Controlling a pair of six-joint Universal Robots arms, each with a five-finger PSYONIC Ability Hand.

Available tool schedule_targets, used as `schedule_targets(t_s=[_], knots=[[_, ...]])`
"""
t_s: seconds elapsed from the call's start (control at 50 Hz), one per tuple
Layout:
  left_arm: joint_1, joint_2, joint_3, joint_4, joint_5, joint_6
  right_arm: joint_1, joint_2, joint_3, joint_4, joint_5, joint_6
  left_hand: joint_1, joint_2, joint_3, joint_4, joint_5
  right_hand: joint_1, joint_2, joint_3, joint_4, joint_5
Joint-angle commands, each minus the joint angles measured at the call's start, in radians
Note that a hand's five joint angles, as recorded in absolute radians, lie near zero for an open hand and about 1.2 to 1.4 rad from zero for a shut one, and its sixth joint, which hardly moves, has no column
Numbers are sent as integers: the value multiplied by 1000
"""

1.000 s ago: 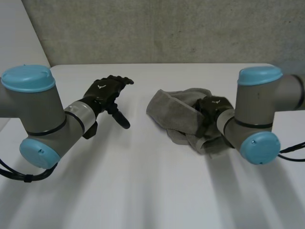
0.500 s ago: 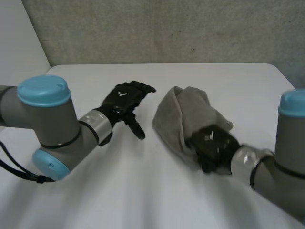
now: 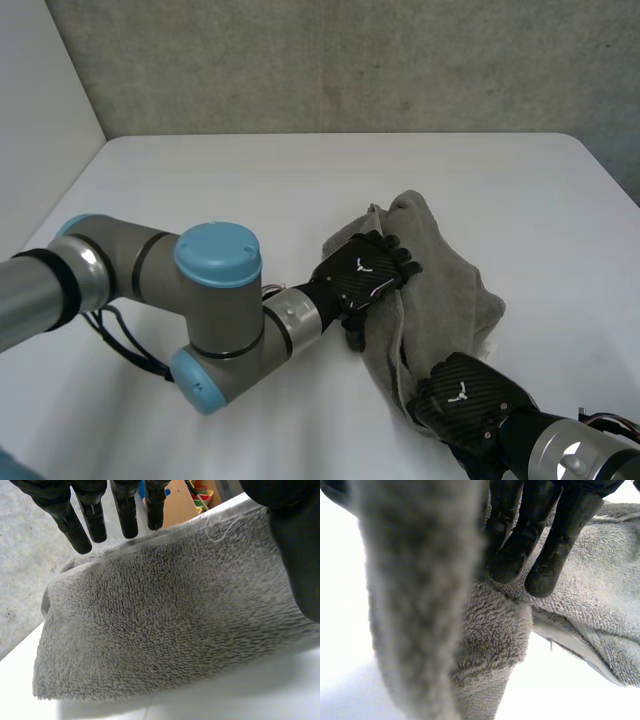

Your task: Fold the towel.

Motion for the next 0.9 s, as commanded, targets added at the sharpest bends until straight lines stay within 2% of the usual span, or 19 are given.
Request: schedule_targets(t_s=[0.02, 0.04, 0.06, 0.08, 0.1, 0.12, 0.16, 0.2, 0.28, 0.34, 0.38, 0.52, 0.56, 0.58, 0.62, 0.68, 0.72, 0.84, 0.9], knots=[[-2, -57, 88, -31, -2, 8, -32, -21, 25, -2, -30, 0, 163, 154, 158, 159, 158, 100, 65, 57, 66, 60], [-2, -60, 97, -32, -2, 6, -43, -24, 30, -2, -39, 0, 305, 297, 301, 302, 300, 100, 65, 57, 66, 60], [-2, -62, 100, -32, -4, 6, -60, -24, 33, -3, -48, 0, 551, 542, 546, 547, 546, 100, 65, 57, 66, 60], [-2, -62, 100, -32, -4, 6, -60, -24, 33, -3, -48, 0, 553, 545, 549, 550, 548, 100, 65, 57, 66, 60], [-2, -60, 100, -31, -9, 8, -78, -25, 31, -3, -53, 0, 768, 760, 764, 765, 763, 100, 65, 57, 66, 60], [-2, -60, 100, -31, -9, 8, -78, -25, 31, -3, -53, 0, 770, 762, 766, 767, 765, 100, 65, 57, 66, 60], [-2, -49, 98, -32, -15, 8, -127, -27, 24, -11, -59, 1, 986, 978, 982, 983, 982, 100, 65, 57, 66, 60], [0, -42, 97, -32, -18, 8, -151, -30, 16, -19, -59, 1, 1103, 1095, 1099, 1100, 1098, 100, 65, 57, 66, 60], [14, -8, 89, -32, -32, 6, -214, -50, -22, -55, -61, 29, 1105, 1096, 1100, 1101, 1100, 100, 65, 57, 66, 60], [40, 43, 54, -39, -85, -1, -218, -58, -38, -72, -61, 52, 1105, 1096, 1100, 1101, 1100, 100, 65, 57, 66, 60], [73, 122, -19, -42, -146, -9, -216, -68, -79, -91, -64, 128, 1105, 1096, 1100, 1101, 1100, 100, 65, 57, 66, 60], [106, 310, -204, -40, -194, -69, -207, -70, -191, -86, -76, 259, 1105, 1096, 1100, 1101, 1100, 100, 65, 57, 66, 60], [127, 427, -305, -45, -194, -145, -204, -73, -248, -83, -96, 322, 1105, 1096, 1100, 1101, 1100, 100, 65, 57, 66, 60], [127, 428, -305, -45, -194, -146, -204, -73, -248, -83, -96, 322, 1105, 1096, 1100, 1101, 1100, 100, 65, 57, 66, 60], [139, 565, -406, -45, -187, -248, -202, -68, -301, -77, -111, 383, 1105, 1096, 1100, 1101, 1100, 100, 65, 57, 66, 60], [144, 621, -451, -39, -185, -299, -198, -67, -325, -68, -113, 400, 1105, 1096, 1100, 1101, 1100, 100, 65, 57, 66, 60], [159, 705, -520, -34, -180, -383, -187, -48, -366, -40, -111, 406, 1105, 1096, 1100, 1101, 1100, 100, 65, 57, 66, 60], [176, 730, -575, -5, -179, -436, -176, 41, -415, -16, -102, 405, 1105, 1096, 1100, 1101, 1100, 100, 65, 57, 66, 60], [172, 666, -587, 35, -182, -436, -152, 111, -443, -3, -93, 402, 1105, 1096, 1100, 1101, 1100, 100, 65, 57, 66, 60]])
